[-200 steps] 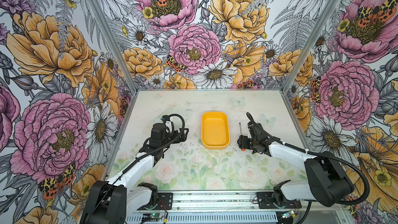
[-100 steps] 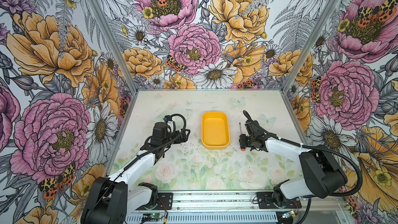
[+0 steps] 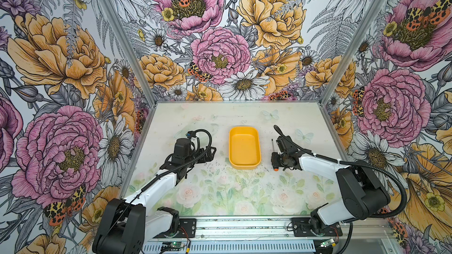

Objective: Put the screwdriver in the bin
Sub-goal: Pick up the screwdriver from the middle-right of the table, then place the screwdriver into the bin.

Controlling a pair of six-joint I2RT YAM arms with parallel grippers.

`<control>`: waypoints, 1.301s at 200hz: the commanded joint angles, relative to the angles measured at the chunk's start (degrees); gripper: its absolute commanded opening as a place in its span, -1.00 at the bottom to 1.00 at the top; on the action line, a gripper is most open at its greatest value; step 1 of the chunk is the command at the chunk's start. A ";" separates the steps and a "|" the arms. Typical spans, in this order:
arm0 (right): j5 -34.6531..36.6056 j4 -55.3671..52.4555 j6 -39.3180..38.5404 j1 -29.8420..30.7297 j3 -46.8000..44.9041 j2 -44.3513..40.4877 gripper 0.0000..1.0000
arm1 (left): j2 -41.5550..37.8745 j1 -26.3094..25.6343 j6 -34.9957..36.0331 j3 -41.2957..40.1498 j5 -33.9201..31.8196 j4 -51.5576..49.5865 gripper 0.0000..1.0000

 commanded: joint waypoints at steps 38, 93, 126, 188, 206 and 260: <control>-2.03 -1.15 -0.03 0.27 1.10 -0.35 -1.00 | 0.18 -0.54 1.49 1.70 0.76 -0.74 0.98; -3.97 -5.37 1.65 -1.78 5.77 -9.66 -1.00 | -0.48 -0.55 2.05 1.69 0.35 -1.94 0.98; -5.06 -5.98 6.19 -0.49 12.90 -10.60 -1.00 | -0.63 -0.55 2.05 1.69 0.27 -1.94 0.98; 9.54 -8.69 12.87 9.23 28.78 -5.11 -1.00 | 0.85 -0.59 2.19 3.08 1.43 -2.95 0.98; 11.89 -10.63 13.71 11.91 32.32 -1.87 -1.00 | 1.29 -0.56 2.15 3.29 1.69 -3.09 0.98; 16.48 -13.50 15.97 18.65 35.77 6.45 -1.00 | 2.33 -0.64 2.74 4.08 1.88 -3.70 0.97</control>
